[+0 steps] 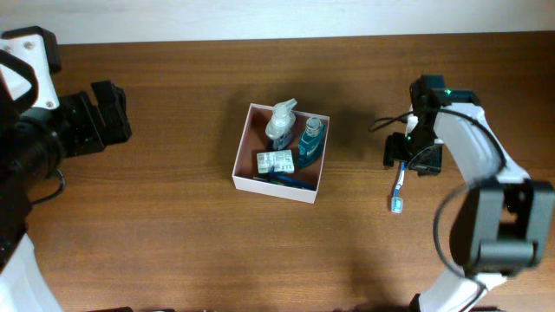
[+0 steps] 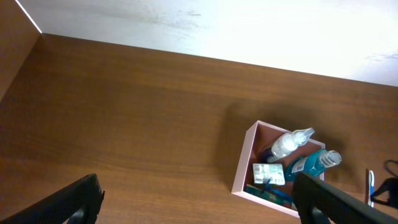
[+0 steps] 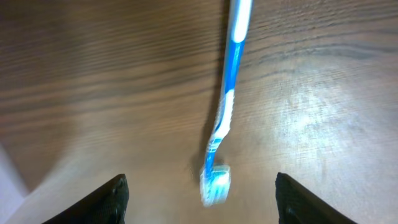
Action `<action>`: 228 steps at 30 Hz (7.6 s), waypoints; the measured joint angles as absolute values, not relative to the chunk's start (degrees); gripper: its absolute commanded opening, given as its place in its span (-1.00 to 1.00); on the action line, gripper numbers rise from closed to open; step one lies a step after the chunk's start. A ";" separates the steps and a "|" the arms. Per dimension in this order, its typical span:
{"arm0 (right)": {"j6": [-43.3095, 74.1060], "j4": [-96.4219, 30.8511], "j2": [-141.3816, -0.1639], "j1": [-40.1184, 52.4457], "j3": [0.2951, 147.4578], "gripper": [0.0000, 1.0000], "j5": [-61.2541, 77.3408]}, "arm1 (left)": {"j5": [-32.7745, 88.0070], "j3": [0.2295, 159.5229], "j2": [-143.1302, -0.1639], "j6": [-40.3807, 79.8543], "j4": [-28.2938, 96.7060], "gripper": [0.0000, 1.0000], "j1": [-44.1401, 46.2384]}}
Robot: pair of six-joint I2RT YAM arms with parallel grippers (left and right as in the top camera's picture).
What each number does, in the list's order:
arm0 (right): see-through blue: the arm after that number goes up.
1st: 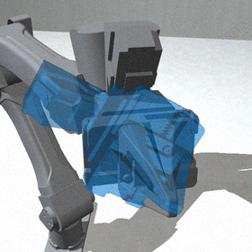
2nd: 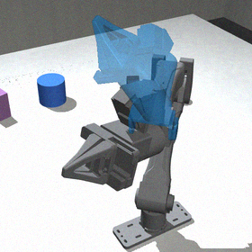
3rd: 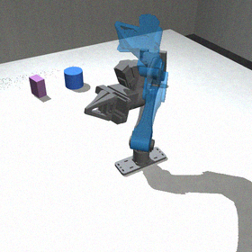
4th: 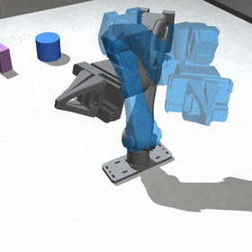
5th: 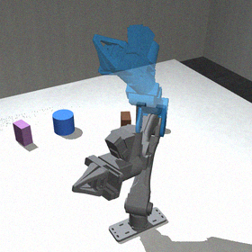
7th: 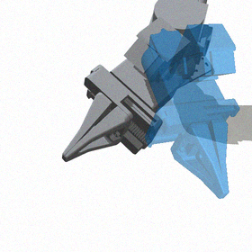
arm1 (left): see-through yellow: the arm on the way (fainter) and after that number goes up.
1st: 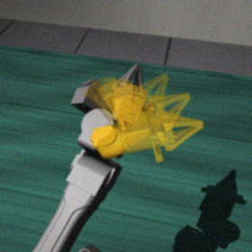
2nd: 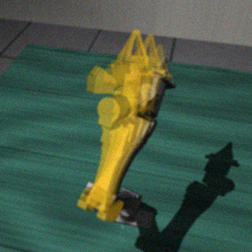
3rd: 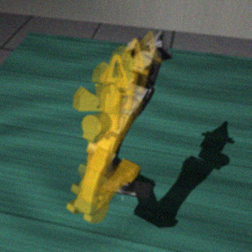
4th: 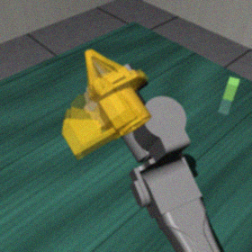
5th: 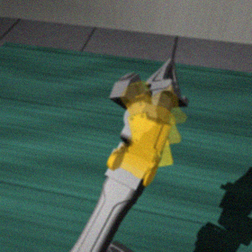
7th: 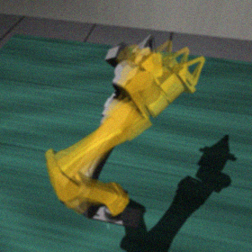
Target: Pack container
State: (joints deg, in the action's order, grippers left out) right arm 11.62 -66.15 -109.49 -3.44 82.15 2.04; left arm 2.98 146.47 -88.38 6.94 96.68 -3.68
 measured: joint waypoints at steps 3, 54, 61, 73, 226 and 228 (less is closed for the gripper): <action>11.86 -65.19 -114.67 -5.28 82.06 0.08 2.04 | 2.98 146.47 -88.38 6.94 96.68 0.99 -3.68; -13.17 -60.88 -90.15 43.22 89.78 -0.92 -2.61 | 2.98 146.47 -88.38 6.94 96.68 0.99 -3.68; -28.62 -51.29 -103.94 42.11 89.08 -0.92 -4.34 | 2.98 146.47 -88.38 6.94 96.68 0.99 -3.68; -28.10 -55.35 -105.34 40.32 93.36 0.97 -4.95 | 2.98 146.47 -88.38 6.94 96.64 0.99 -3.68; 7.73 -44.56 -0.69 2.59 10.22 0.98 10.50 | 12.27 14.57 -1.80 2.59 34.87 0.99 -3.73; 7.73 -44.56 -0.69 2.59 10.22 0.98 10.50 | 12.27 12.88 -1.10 2.59 34.52 0.99 -3.73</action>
